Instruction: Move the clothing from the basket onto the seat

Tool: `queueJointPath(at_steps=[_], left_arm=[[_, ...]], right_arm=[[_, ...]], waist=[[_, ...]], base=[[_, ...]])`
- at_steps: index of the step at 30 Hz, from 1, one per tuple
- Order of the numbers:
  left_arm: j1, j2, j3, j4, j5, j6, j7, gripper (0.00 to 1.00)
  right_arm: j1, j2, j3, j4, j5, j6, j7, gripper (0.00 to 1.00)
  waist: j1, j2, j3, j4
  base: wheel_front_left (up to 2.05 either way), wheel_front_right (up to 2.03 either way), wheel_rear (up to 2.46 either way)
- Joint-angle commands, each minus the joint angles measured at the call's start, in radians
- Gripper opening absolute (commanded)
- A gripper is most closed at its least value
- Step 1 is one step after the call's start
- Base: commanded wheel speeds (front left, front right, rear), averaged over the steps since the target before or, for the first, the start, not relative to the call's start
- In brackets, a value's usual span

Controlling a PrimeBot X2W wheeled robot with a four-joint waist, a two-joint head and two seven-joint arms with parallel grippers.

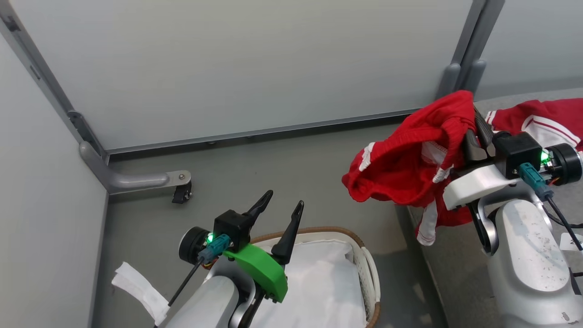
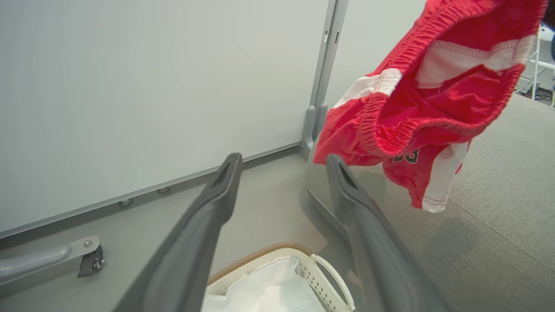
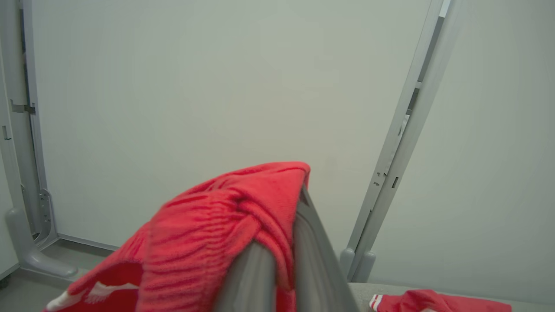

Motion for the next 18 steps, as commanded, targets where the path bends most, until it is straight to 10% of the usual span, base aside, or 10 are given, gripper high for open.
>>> queueJointPath(at_steps=[1, 18], left_arm=[[0.016, -0.006, 0.009, -0.006, 0.012, -0.005, -0.003, 1.0], [0.012, -0.021, 0.03, -0.045, 0.071, -0.02, -0.004, 1.0]], right_arm=[[0.003, -0.006, -0.008, 0.004, -0.006, -0.001, -0.005, 0.0], [-0.019, -0.028, -0.014, 0.02, -0.019, -0.001, -0.005, 0.0]], waist=[[0.0, -0.0001, 0.004, -0.026], [0.0, -0.0001, 0.06, -0.289]], base=[[0.0, 0.0, 0.0], [0.0, 0.0, 0.0]])
